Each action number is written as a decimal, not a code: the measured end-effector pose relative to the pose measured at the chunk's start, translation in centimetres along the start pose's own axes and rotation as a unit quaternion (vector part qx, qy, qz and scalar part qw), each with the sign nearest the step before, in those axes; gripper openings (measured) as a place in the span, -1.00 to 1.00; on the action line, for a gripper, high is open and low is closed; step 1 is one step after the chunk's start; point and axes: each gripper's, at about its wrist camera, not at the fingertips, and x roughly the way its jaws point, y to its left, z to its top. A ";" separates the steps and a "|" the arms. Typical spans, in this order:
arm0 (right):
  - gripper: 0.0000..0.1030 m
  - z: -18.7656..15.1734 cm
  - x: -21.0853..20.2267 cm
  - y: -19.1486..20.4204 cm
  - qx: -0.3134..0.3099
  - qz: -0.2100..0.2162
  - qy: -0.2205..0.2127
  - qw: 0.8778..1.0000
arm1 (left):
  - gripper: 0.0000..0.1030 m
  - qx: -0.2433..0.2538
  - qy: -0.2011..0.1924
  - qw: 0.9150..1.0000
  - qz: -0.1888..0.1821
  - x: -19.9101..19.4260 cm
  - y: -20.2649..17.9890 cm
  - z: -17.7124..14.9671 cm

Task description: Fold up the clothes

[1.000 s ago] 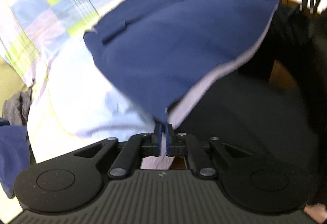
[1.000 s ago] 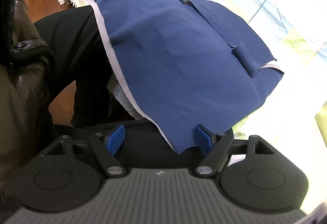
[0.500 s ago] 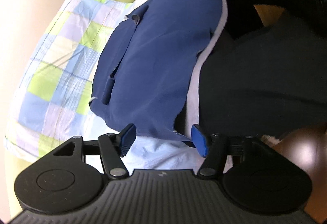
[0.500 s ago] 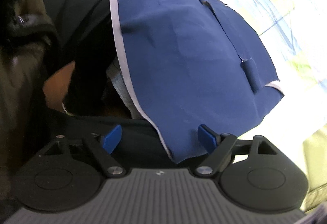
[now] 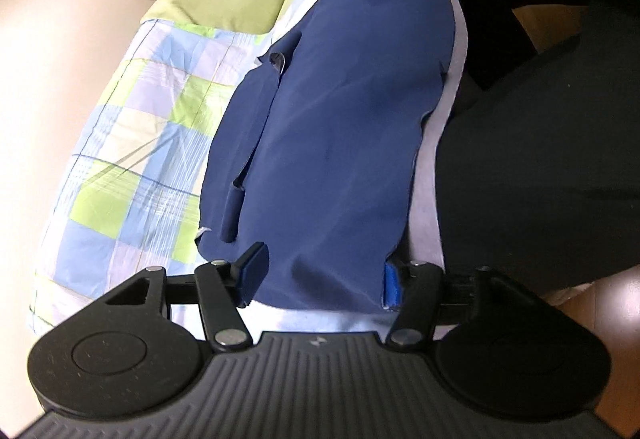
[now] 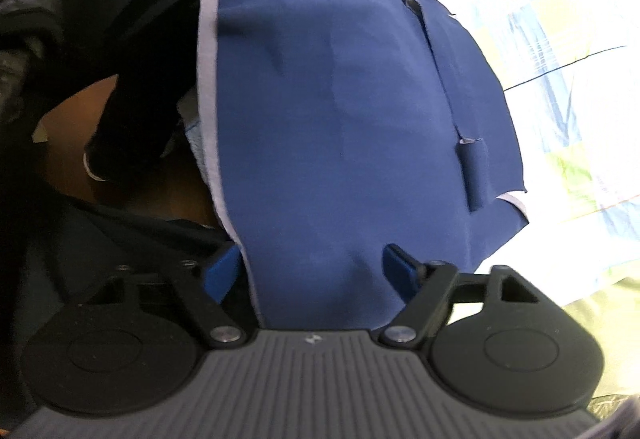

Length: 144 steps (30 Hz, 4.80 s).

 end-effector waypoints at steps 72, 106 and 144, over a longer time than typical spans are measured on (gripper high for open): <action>-0.99 -3.0 -4.7 -3.3 0.130 0.011 -0.079 0.988 | -1.00 -0.238 0.054 0.957 -0.154 -2.4 5.8 -0.5; -0.98 -3.0 -4.6 -0.9 0.113 -0.004 -0.074 0.991 | -0.96 -0.157 -0.004 0.986 -0.048 -4.2 5.1 0.4; -0.98 -10.8 15.4 -35.4 0.521 0.134 -0.171 0.826 | -0.96 -0.487 0.066 0.844 -0.213 26.9 29.1 -9.4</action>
